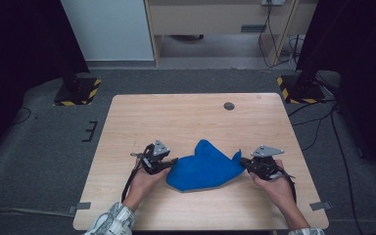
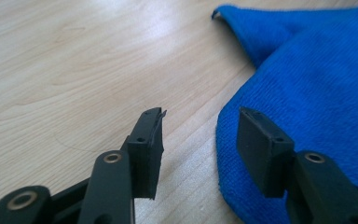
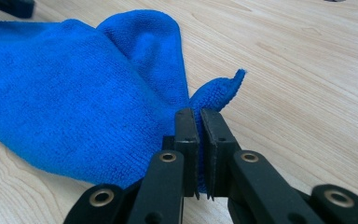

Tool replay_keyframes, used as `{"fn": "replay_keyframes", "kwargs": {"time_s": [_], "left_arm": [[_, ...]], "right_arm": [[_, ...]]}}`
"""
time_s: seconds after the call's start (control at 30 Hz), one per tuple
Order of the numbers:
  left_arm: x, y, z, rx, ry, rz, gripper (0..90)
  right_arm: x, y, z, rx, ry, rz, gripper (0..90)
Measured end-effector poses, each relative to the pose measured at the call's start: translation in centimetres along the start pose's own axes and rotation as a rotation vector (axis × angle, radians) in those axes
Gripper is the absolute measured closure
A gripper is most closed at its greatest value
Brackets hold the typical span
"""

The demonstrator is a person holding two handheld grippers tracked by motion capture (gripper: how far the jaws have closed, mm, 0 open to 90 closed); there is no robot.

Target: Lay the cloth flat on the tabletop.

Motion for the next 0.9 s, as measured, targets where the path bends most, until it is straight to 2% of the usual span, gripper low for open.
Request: {"fn": "replay_keyframes", "kwargs": {"time_s": [0.07, 0.13, 0.2, 0.33, 0.37, 0.4, 0.47, 0.57, 0.73, 0.83, 0.9], "left_arm": [[-0.1, -0.3, -0.5, -0.026, 0.019, -0.008, 50.2], [-0.1, -0.4, -0.6, -0.035, 0.004, -0.004, 49.7], [0.2, -0.8, -0.8, -0.058, -0.029, -0.002, 45.4], [0.3, -1.1, -1.1, -0.074, -0.046, -0.006, 45.0], [0.4, -1.1, -1.1, -0.072, -0.054, -0.003, 46.4], [0.5, -1.1, -1.1, -0.069, -0.064, -0.002, 52.3], [0.7, -1.1, -1.0, -0.075, -0.081, -0.006, 55.1], [1.2, -1.1, -1.1, -0.081, -0.119, -0.011, 69.9], [1.6, -0.9, -1.1, -0.099, -0.145, -0.023, 84.4], [1.3, -0.6, -0.8, -0.09, -0.11, -0.04, 87.8], [0.7, -0.1, -0.3, -0.056, -0.068, -0.048, 87.9]], "right_arm": [[0.0, 0.0, 0.0, 0.0, -0.001, 0.0, 85.9], [0.1, 0.0, 0.0, -0.001, -0.003, -0.006, 85.7], [0.1, 0.0, 0.1, 0.001, -0.003, -0.006, 85.4], [0.1, 0.0, 0.0, 0.003, -0.002, -0.007, 85.1], [0.1, 0.1, 0.1, 0.003, -0.003, -0.006, 85.1], [0.1, 0.1, 0.1, 0.005, -0.002, -0.009, 85.1], [0.1, 0.1, 0.1, 0.006, -0.002, -0.009, 85.0], [0.1, 0.1, 0.1, 0.007, -0.002, -0.014, 84.9], [0.0, 0.2, 0.1, 0.008, 0.001, -0.013, 85.0], [-0.1, 0.3, 0.1, 0.01, 0.0, -0.014, 85.0], [-0.1, 0.4, 0.1, 0.016, 0.0, -0.01, 85.0]]}}
Point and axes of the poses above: each handheld gripper's, and its own axes: z roughly backward along the jaws, y roughly out of its top, x roughly to its right, the point moved 7 cm from there along -z, roughly forward along the jaws, and after that the axes turned 7 degrees about -y, right-handed, at the moved point
